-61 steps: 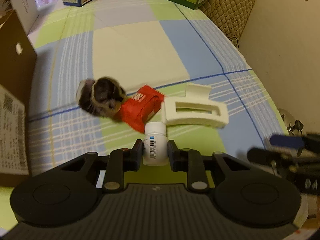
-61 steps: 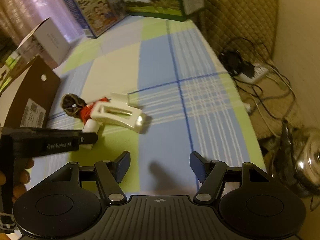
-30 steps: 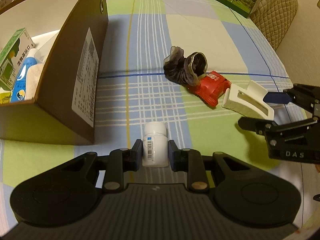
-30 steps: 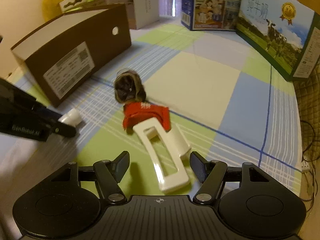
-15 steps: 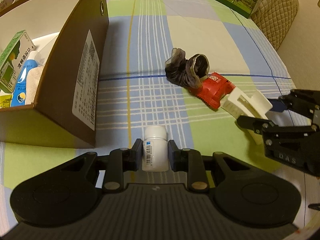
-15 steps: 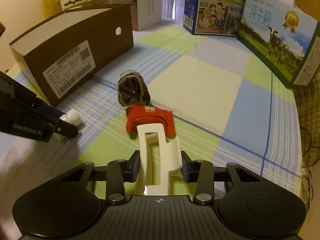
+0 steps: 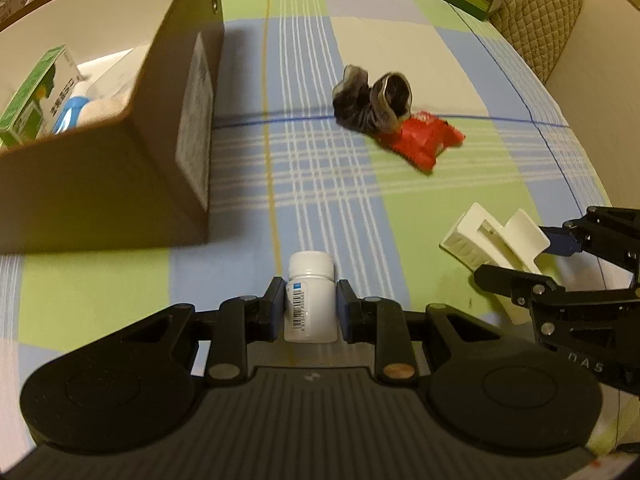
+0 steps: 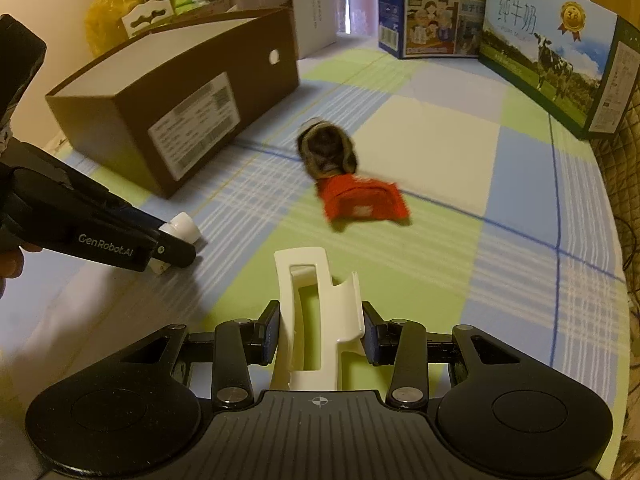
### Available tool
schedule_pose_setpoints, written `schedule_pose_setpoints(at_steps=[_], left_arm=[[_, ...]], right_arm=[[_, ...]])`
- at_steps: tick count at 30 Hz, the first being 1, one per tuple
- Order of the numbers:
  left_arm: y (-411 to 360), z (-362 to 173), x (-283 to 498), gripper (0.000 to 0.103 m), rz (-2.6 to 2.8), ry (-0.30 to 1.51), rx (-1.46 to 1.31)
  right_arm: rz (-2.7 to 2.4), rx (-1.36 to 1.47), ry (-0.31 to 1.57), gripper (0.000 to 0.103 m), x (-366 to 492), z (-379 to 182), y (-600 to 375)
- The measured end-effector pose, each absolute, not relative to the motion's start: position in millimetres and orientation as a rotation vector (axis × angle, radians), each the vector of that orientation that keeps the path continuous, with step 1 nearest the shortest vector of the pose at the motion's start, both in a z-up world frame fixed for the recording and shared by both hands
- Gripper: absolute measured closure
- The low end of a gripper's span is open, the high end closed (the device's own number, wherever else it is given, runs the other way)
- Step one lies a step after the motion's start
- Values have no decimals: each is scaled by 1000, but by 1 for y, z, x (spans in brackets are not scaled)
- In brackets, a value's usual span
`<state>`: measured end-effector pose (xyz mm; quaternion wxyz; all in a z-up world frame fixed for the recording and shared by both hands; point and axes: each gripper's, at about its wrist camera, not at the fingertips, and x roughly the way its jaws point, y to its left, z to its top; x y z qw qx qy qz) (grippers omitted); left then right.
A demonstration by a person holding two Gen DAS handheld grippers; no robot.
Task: Organize objects
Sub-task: 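Lift the pill bottle and white clip with both tools toward the brown box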
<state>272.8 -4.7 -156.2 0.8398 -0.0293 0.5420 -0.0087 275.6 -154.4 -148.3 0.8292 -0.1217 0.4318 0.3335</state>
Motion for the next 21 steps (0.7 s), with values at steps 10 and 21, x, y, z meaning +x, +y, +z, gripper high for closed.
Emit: schedule_pose_setpoints(at_steps=[10,21], left_arm=[[20,-154,230,80,-4,1168,-84],[58,-150,203,81,32,1169,-111]], right_arm=[[780,-247,941,65,239,-146,-130],[836,-243,937,65,221,-139,-97]])
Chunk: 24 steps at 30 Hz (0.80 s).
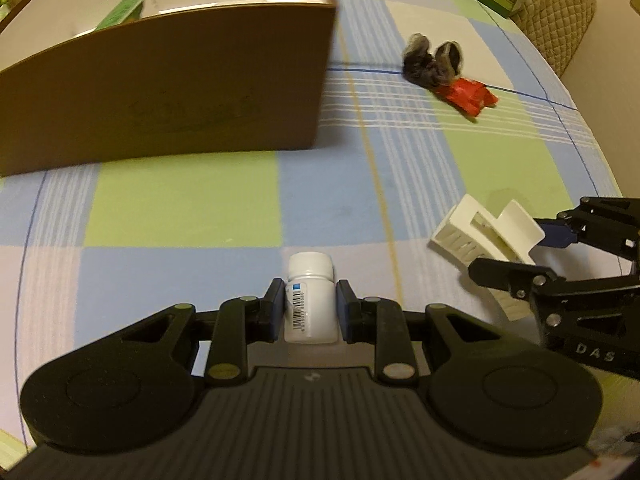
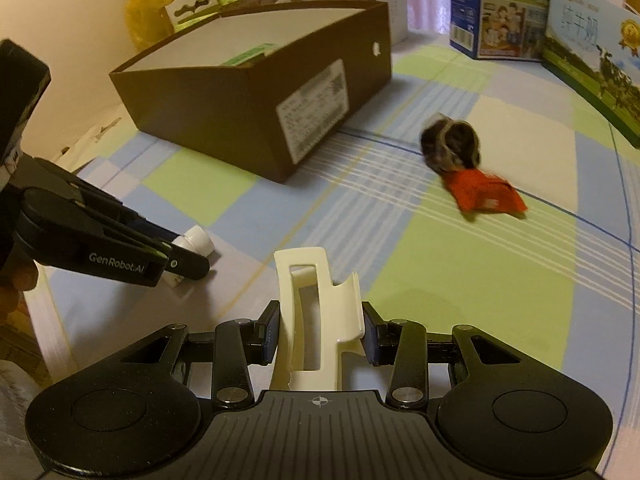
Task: Organize objects
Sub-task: 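Lift the pill bottle and white clip with both tools toward the brown box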
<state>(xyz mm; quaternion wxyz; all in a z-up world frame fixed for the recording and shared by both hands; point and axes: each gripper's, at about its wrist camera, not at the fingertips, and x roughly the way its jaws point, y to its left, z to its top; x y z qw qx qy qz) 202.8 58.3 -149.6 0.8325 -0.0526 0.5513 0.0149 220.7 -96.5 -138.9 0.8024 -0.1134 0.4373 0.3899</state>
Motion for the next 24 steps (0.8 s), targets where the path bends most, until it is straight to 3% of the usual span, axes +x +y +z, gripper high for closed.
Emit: schedule_pose_setpoints(at_steps=[24], left_arm=[[163,-69,166,81,125,990,-178]], right_arm=[[981,-235,814,65,216,-85,4]])
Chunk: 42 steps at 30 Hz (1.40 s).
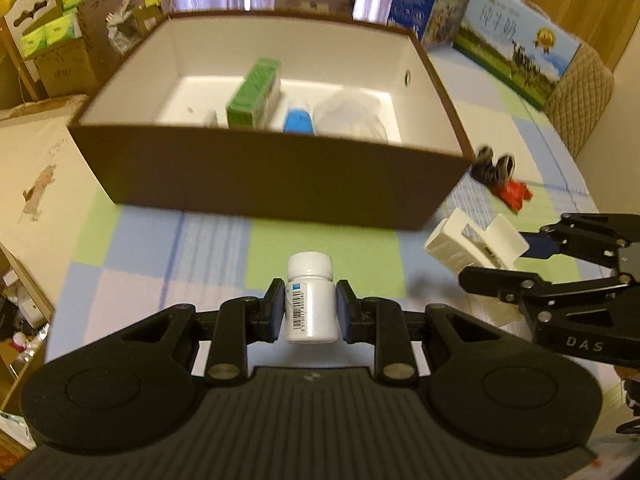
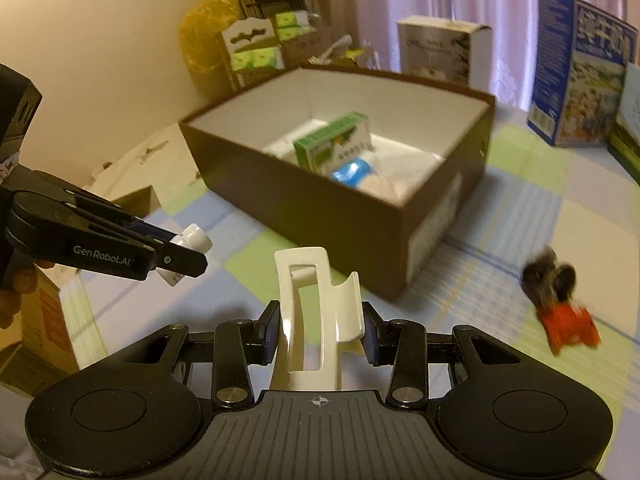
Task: Organize objects
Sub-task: 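Lift the pill bottle and white clip with both tools toward the brown box, then lower the pill bottle with the left tool while the right tool lowers the clip into the box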
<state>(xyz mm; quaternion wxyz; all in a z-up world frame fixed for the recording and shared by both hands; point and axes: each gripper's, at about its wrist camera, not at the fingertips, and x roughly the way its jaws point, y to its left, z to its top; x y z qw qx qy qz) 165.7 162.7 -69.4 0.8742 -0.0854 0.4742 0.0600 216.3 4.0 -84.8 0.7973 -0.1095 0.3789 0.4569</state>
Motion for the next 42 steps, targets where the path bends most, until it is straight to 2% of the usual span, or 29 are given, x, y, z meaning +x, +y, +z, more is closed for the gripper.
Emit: schedule_pose_setpoints(at_steps=[12,22,42], left_arm=[[209,-26,181,81,109,887,-165],[253,-9,225,81,136,813,-136],[311,-67,369,81,125,967,-92]], right_arm=[[984,-149,733,65,236,-45,45],[834,-70,724,65,284,-23,69],[589,39,953,65,394,-76,149]])
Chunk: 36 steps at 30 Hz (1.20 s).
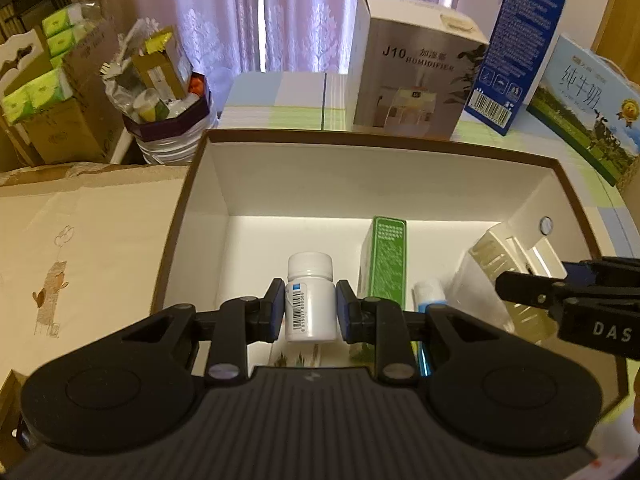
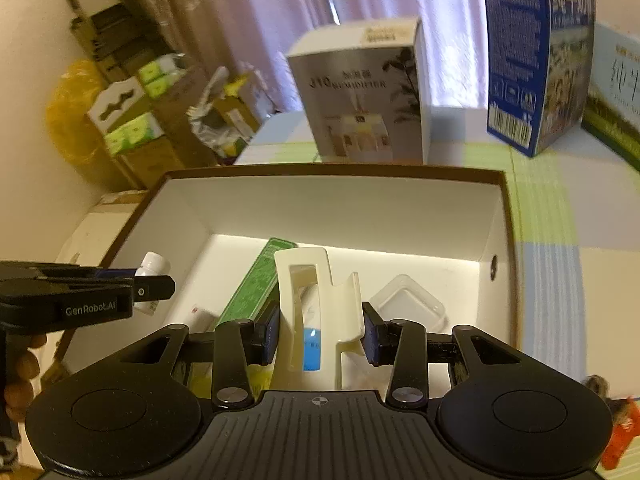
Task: Organize objects
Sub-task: 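Lower the pill bottle with the left tool while the right tool lowers the clip into the box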
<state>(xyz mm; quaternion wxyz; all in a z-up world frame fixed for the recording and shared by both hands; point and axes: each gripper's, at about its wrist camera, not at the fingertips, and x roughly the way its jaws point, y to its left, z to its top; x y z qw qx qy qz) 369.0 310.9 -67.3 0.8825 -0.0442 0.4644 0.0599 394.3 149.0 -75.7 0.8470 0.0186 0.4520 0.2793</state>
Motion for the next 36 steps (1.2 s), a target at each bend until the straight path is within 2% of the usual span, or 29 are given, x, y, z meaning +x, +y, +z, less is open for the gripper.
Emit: schedule_pose_setpoints(at_steps=[14,18,20,24,25,27,29,36], left_arm=[[320,-99,421,79,101,1015,-87],[322,-100,424,69,104,1016,-92],[323,-100,424,60,104,1018,-95],[322,-100,422,54,106,1017,-89],[322,-100,421,49,106,1015,-87],[321,-98,419,45,104,1012,-81],[320,-95,416,38,103,1008,-79],[317,-81,399,25,108,992,-76]], right_arm=[[520,75,1016,65,433,-102,172],[509,106,1027,65,439,-105,172],[506,139,1027,65,441,-106,170],[503,191,1029,65,447,-106,168],[500,189,1027,64,447,-105,168],[513,186,1003,61,446,-102,167],[523,182,984,50,444,-97,166],[577,115,956,43,423,-81,160]])
